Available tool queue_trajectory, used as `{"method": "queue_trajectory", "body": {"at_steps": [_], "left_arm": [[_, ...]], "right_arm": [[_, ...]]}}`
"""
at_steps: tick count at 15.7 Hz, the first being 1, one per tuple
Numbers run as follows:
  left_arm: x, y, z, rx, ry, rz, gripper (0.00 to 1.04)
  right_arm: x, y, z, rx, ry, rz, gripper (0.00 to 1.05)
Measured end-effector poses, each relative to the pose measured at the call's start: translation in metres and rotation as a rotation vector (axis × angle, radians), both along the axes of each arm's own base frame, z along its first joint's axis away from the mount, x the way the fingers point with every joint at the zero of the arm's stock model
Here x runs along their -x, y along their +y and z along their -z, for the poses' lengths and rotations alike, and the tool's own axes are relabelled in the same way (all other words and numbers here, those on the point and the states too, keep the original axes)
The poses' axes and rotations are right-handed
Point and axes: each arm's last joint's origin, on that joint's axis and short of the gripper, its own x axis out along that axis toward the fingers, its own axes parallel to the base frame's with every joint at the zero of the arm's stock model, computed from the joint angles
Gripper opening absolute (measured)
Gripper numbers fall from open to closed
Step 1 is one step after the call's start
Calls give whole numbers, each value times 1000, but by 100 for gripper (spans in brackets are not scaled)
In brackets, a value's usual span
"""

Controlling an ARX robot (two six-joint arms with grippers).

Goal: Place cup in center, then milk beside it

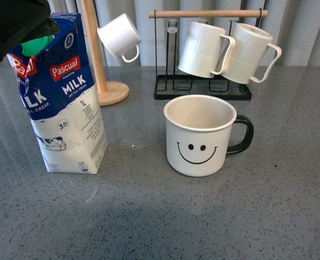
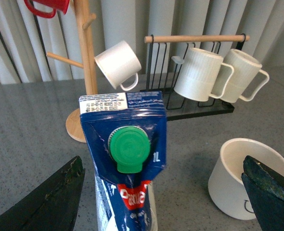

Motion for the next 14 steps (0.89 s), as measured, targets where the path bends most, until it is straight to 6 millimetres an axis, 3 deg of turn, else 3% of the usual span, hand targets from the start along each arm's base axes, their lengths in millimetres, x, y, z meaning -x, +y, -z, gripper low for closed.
{"method": "queue_trajectory", "body": {"at_steps": [7,14], "left_arm": [[-31,0,7,-7,60,-8,98],[-54,-3,36,37,111,-48,98]], "right_arm": [[0,0,0,0,0,0,98],[0,0,0,0,0,0,98]]}}
